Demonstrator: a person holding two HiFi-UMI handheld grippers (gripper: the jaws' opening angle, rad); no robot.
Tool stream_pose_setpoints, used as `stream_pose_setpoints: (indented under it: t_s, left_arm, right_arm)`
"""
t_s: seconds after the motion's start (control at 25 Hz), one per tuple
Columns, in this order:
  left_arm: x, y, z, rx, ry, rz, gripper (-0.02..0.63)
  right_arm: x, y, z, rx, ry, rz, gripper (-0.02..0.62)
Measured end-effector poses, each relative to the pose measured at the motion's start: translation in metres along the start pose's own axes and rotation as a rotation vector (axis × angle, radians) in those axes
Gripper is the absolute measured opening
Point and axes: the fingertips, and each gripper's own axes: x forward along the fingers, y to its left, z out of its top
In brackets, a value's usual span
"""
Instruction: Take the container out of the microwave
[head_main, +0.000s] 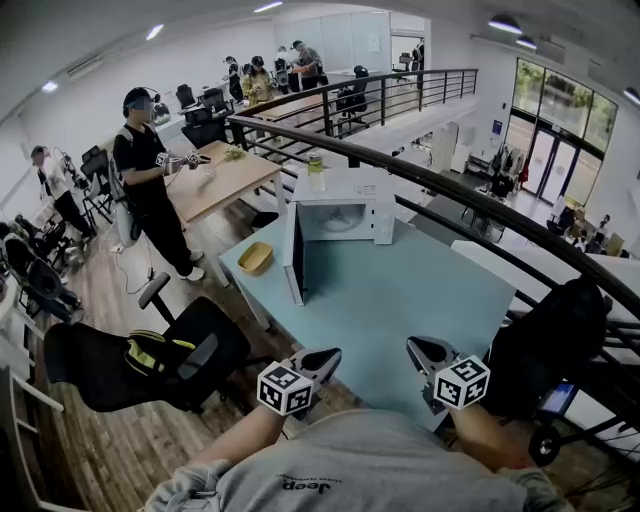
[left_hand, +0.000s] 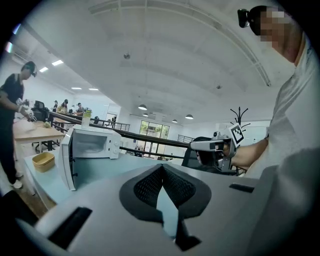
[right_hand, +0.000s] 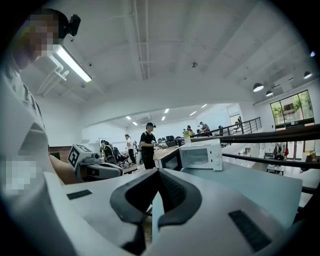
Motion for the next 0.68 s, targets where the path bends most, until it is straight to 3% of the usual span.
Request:
stream_pose_setpoints:
  t_s: [0.68]
  left_arm:
    - [-0.014,-0.024,-0.013,-0.004,0.015,0.015,0.02]
  right_arm:
    - [-0.019,0.015,-0.006,-0.017,0.006,0.035,0.017]
